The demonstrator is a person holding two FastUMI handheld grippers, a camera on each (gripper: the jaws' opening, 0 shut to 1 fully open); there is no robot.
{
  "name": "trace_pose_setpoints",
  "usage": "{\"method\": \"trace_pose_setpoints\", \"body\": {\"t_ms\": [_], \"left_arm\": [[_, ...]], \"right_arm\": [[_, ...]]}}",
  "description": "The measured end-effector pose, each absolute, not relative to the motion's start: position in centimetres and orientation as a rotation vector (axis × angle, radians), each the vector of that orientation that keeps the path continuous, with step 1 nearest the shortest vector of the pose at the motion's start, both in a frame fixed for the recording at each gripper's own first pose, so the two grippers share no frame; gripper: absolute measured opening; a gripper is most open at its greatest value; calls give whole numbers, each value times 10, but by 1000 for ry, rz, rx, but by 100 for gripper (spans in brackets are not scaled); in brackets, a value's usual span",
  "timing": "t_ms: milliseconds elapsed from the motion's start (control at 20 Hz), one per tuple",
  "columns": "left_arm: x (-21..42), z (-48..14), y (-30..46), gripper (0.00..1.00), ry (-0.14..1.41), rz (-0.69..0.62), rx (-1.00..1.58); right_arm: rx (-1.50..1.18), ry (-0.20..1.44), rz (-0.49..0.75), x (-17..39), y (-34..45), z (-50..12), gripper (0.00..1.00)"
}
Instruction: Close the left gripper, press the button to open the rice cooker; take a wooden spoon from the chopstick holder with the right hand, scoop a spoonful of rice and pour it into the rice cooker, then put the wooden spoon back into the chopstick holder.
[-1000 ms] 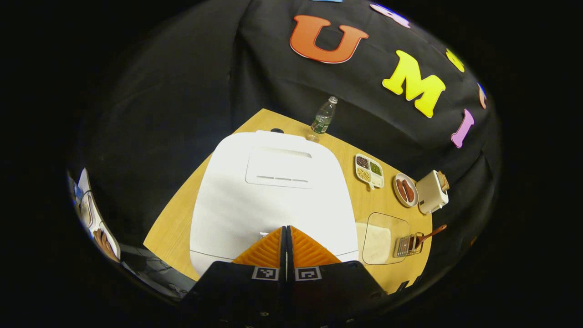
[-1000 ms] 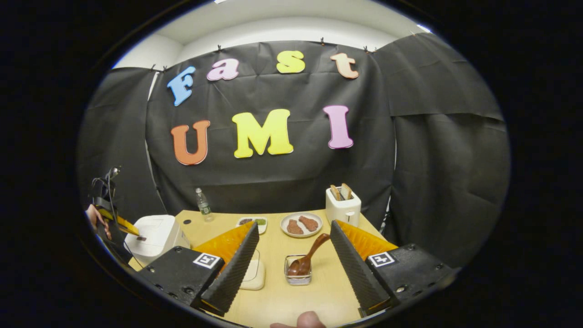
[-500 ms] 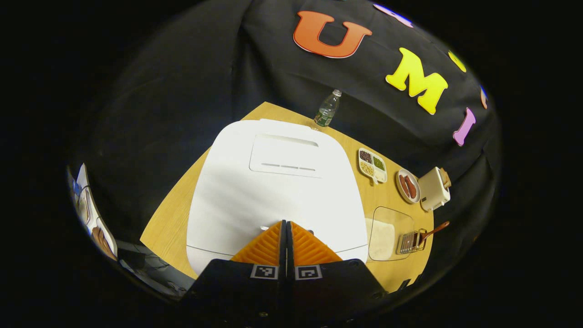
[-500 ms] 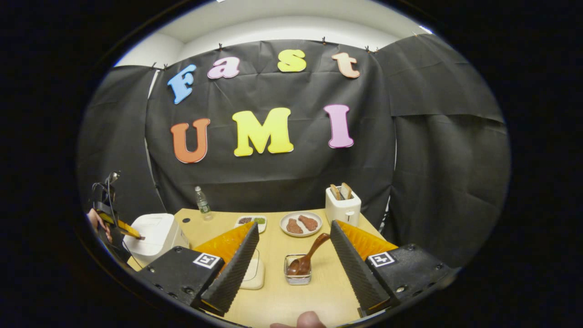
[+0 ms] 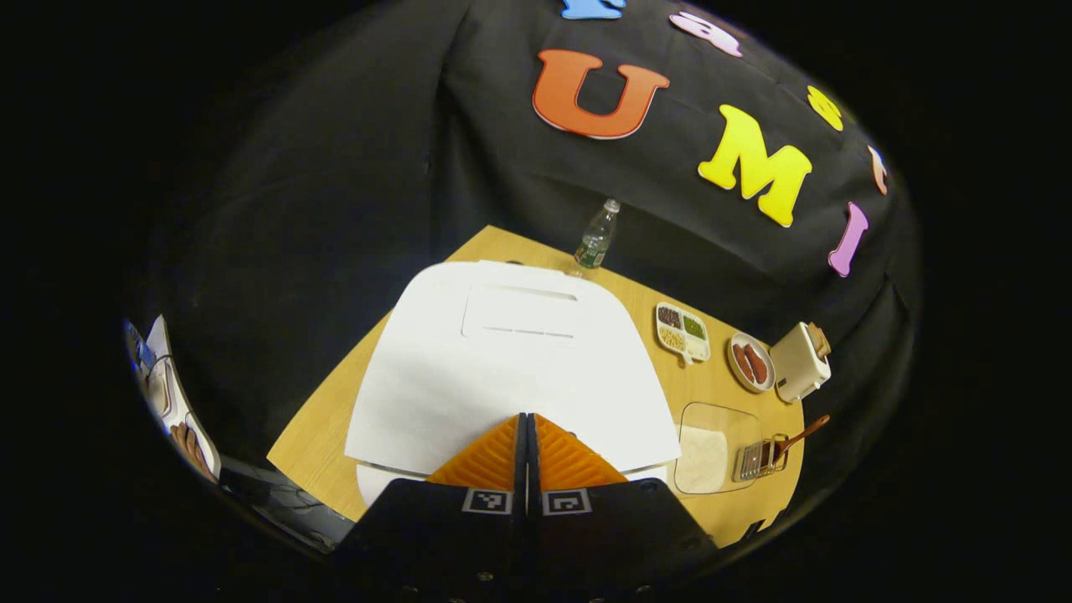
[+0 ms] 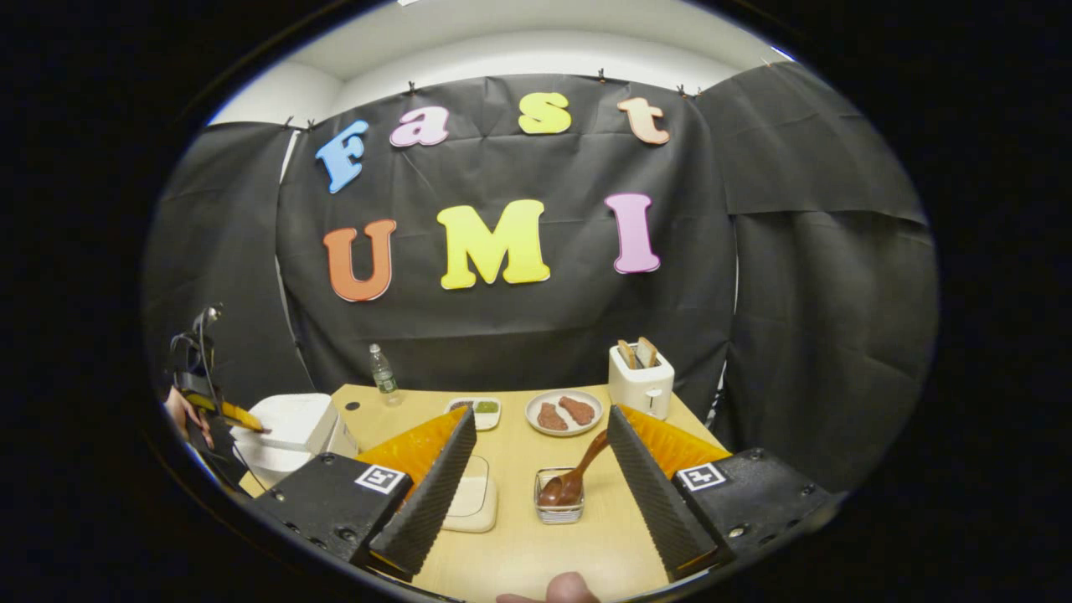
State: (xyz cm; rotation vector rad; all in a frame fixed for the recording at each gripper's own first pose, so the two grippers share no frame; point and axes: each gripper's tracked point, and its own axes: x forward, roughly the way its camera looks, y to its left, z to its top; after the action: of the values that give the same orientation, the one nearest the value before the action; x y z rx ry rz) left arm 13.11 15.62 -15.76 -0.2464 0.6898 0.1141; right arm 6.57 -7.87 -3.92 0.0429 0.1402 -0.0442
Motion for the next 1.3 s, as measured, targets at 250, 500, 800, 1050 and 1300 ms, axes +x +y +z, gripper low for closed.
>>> {"method": "trace_pose_setpoints", "body": {"t_ms": [250,500,800,1050,1300], "left_arm": [[167,-76,160,10,427,111,-147],[182,-21,161,56,259,122,-169],[156,27,163,95,106,159,-179],[117,49,162,94,26,217,-90],[83,65,141,94,-34,227,36]], "right_arm": [[42,130,-43,60,-80,-35,100],[45,125,-51,56,-85,-34,99],[71,156,-47,55,-89,-40,99],[74,178,-58,57,-109,-45,99],[63,191,-35,65,-122,-48,100]]}}
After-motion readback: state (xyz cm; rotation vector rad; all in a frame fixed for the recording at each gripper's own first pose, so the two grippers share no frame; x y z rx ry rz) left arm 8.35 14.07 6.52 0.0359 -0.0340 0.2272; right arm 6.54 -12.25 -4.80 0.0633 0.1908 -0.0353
